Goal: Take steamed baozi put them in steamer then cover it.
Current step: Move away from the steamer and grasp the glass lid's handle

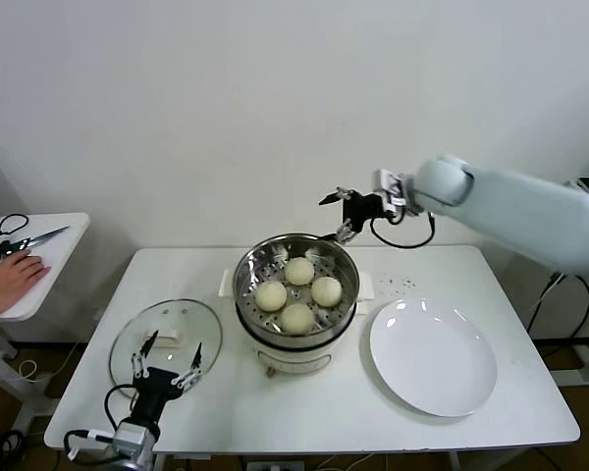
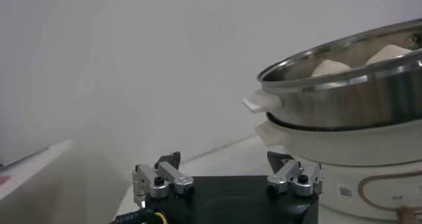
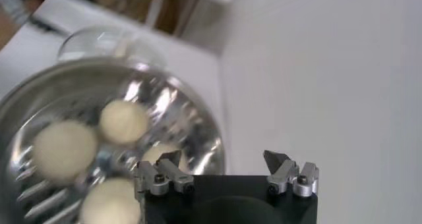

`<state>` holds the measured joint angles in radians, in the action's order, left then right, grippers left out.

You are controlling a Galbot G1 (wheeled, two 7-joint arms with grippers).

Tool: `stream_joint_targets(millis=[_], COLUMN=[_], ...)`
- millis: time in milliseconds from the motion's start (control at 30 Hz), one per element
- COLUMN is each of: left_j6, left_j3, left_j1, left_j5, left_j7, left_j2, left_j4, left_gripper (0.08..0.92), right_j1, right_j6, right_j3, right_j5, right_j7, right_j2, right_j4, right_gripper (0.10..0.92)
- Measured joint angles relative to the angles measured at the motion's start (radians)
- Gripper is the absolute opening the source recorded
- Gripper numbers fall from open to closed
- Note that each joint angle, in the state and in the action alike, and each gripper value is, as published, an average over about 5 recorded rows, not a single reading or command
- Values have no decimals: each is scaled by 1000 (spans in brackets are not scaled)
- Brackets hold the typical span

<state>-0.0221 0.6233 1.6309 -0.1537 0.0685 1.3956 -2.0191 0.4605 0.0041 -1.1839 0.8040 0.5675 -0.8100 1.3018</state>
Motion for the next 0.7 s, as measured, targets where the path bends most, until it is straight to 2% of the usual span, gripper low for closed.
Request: stream_joint_targets(millis=[333, 700], left_j6=[5, 18], left_j3=[16, 42], left_j1=[1, -19], left_j5=[-81, -337], left_j7=[-3, 12], left_j2=[18, 15], left_j4=[-32, -45], left_gripper=[823, 823], right_j1=[-476, -1002], right_j6=[84, 94], right_j3=[519, 1061], right_j5=[-26, -87], right_j7=[-181, -293], right_j2=[131, 132], right_j4=[97, 218], right_gripper=[823, 823])
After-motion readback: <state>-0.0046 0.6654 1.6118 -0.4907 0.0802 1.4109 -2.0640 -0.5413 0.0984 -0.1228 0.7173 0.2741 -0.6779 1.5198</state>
